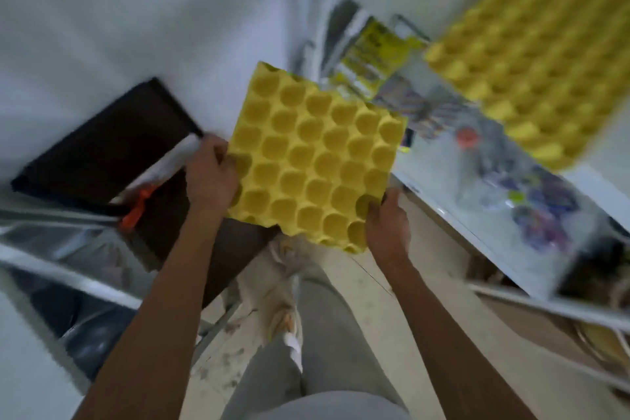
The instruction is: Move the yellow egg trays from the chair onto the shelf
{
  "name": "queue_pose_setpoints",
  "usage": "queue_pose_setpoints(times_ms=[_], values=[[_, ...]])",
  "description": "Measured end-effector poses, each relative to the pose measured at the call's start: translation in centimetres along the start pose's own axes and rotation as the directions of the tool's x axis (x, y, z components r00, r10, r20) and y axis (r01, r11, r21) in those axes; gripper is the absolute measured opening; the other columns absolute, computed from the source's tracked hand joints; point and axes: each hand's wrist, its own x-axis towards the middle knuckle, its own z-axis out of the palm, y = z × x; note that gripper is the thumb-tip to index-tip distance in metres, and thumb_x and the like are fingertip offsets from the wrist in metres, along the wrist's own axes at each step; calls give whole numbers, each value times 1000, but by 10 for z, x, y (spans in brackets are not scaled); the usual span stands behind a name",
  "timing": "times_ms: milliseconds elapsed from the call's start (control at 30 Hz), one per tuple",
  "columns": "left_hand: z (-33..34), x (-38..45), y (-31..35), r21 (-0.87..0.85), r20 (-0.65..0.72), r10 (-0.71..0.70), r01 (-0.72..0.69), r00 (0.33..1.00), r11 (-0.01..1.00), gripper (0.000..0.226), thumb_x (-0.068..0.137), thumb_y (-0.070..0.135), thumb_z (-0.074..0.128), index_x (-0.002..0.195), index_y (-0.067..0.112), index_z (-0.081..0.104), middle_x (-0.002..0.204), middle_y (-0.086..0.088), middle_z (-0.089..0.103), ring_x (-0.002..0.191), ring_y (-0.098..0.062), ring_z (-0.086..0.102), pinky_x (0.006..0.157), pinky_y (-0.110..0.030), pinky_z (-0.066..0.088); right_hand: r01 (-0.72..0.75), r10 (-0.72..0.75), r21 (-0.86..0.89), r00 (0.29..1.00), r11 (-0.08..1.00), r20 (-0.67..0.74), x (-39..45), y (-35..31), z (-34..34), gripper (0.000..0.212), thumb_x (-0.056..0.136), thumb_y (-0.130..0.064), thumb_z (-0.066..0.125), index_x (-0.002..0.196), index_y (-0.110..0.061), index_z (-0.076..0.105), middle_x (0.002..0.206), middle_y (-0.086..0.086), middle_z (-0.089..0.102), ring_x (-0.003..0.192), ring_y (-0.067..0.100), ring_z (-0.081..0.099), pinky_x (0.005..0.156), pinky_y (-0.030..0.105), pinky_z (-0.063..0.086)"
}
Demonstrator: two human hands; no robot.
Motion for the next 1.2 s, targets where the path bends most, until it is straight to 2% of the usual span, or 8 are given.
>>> queue_pose_setpoints(times_ms=[67, 233, 433, 500, 600, 800, 1033, 1200], values=[[7, -27, 48, 15, 4, 74, -74, 997, 997, 19, 89, 10, 57, 107, 8, 61, 103, -14, 70, 100, -32, 64, 78, -27, 35, -21, 21, -3, 998, 1000, -57, -31, 26, -53, 14, 101, -22, 40, 114, -20, 36, 87, 9, 64, 75, 35, 61, 63, 43, 48], [24, -103, 167, -23, 137, 225, -224, 965, 974, 14, 88, 21, 66, 99, 21, 59, 97, -2, 68, 93, -29, 62, 82, -36, 43, -48, 55, 36, 968, 998, -245, -89, 93, -173, 12, 100, -18, 44, 108, -16, 35, 76, 8, 54, 73, 41, 62, 57, 39, 38], [77, -212, 266, -106, 232, 378, -363, 896, 926, 11, 89, 25, 69, 97, 26, 62, 80, 21, 61, 71, 0, 56, 63, -22, 40, -158, 170, 64, 884, 985, -436, -125, 191, -288, 28, 96, -17, 46, 122, -19, 35, 76, 8, 55, 72, 38, 60, 60, 41, 45], [100, -245, 286, -70, 255, 389, -384, 885, 921, 14, 91, 23, 69, 104, 21, 66, 89, 12, 65, 81, -11, 61, 71, -29, 43, -173, 192, 84, 877, 981, -441, -134, 225, -312, 32, 96, -17, 45, 126, -18, 36, 82, 13, 61, 76, 40, 62, 64, 45, 51], [128, -281, 310, -23, 260, 386, -394, 885, 919, 20, 91, 22, 68, 110, 19, 71, 100, 8, 67, 94, -18, 63, 81, -35, 48, -190, 208, 86, 876, 978, -436, -137, 267, -340, 28, 95, -17, 46, 122, -12, 38, 85, 14, 62, 76, 38, 61, 66, 49, 54], [169, -303, 346, 8, 365, 396, -428, 843, 904, 24, 93, 21, 64, 115, 19, 74, 109, 2, 73, 91, -16, 64, 77, -33, 49, -230, 263, 128, 868, 965, -422, -123, 317, -373, 19, 94, -21, 46, 110, -18, 37, 80, 6, 57, 70, 33, 55, 64, 45, 51], [212, -263, 389, 85, 363, 362, -417, 859, 905, 31, 94, 26, 62, 122, 21, 72, 113, 3, 74, 91, -18, 66, 76, -34, 54, -254, 304, 169, 841, 952, -448, -53, 320, -378, 18, 100, -31, 42, 105, -14, 46, 99, 10, 62, 84, 35, 60, 65, 40, 41], [248, -206, 416, 151, 414, 424, -520, 806, 841, 25, 93, 29, 64, 116, 24, 72, 107, 8, 74, 96, -19, 71, 79, -39, 59, -313, 355, 169, 817, 935, -454, 13, 315, -372, 20, 99, -30, 45, 106, -13, 53, 105, 14, 68, 88, 35, 63, 67, 40, 44]])
